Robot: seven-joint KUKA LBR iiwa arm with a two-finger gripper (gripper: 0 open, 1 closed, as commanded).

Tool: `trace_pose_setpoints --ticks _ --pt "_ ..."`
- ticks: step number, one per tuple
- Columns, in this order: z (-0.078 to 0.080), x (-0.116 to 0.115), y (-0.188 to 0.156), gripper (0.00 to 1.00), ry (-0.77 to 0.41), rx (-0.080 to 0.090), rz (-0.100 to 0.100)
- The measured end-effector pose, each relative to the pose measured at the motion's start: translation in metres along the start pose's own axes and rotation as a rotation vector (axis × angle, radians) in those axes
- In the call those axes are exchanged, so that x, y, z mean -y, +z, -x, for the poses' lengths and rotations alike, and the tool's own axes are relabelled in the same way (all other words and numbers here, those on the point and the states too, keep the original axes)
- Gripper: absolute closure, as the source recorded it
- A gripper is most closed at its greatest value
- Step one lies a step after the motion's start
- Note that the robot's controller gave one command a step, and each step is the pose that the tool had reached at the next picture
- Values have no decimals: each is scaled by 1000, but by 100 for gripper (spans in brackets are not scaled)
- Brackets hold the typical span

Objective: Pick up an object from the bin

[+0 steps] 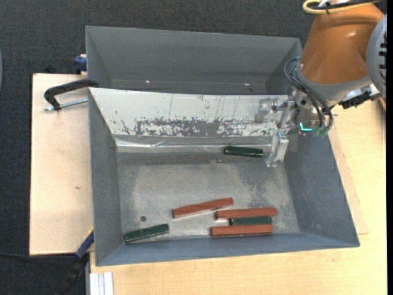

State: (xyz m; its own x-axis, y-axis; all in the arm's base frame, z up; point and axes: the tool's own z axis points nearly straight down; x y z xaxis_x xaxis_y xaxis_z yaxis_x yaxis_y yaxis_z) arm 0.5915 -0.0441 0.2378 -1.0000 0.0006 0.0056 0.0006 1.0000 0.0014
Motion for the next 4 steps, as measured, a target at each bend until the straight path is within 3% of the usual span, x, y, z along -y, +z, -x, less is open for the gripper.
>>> trace_pose_setpoints --ticks 1,2,3,4 --pt "1 0 -4 0 -1 8 -1" --pt "4 -4 57 0 7 12 -1" --pt "-33 -32 125 0 118 9 0" --pt "-24 -21 156 0 148 6 2"
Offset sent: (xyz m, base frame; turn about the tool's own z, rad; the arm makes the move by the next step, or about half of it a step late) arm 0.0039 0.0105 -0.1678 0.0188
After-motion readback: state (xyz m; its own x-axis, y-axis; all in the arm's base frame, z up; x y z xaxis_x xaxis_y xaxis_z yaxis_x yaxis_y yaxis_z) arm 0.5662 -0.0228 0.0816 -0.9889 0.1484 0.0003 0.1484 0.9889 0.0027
